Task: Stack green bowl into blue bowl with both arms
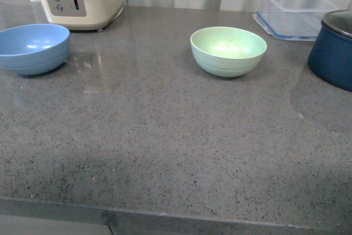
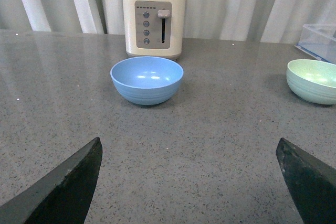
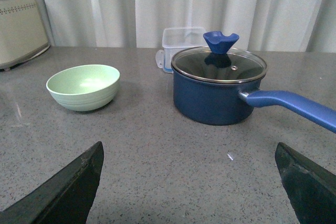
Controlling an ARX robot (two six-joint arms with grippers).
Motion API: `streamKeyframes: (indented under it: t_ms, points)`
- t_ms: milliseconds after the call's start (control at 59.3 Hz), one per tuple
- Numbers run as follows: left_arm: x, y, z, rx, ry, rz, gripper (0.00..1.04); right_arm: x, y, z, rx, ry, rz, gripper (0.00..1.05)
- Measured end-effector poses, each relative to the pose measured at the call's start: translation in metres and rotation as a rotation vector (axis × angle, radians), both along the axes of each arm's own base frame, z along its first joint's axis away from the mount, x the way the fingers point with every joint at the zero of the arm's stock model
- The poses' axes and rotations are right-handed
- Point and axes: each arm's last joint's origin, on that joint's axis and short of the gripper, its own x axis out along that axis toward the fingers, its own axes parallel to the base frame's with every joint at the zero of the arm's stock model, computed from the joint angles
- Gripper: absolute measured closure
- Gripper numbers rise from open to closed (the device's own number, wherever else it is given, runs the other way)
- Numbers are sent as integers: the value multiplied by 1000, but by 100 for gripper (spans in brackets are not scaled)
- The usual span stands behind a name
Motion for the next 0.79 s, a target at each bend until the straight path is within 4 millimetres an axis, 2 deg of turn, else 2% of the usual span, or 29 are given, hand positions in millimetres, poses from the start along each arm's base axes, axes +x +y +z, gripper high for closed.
streamKeyframes:
  t_ms: [388, 455, 540, 792]
  points:
    - [0, 0, 0, 0, 0, 0, 7, 0, 0, 0, 0, 0, 0, 10]
    - [3, 1, -1, 34, 174, 185, 7, 0, 0, 0, 0, 0, 0, 10]
    - [15, 8, 14, 46, 282, 317, 7, 0, 0, 0, 0, 0, 1, 10]
    - [53, 22, 84, -60, 281, 345, 7, 0, 0, 0, 0, -1, 0, 10]
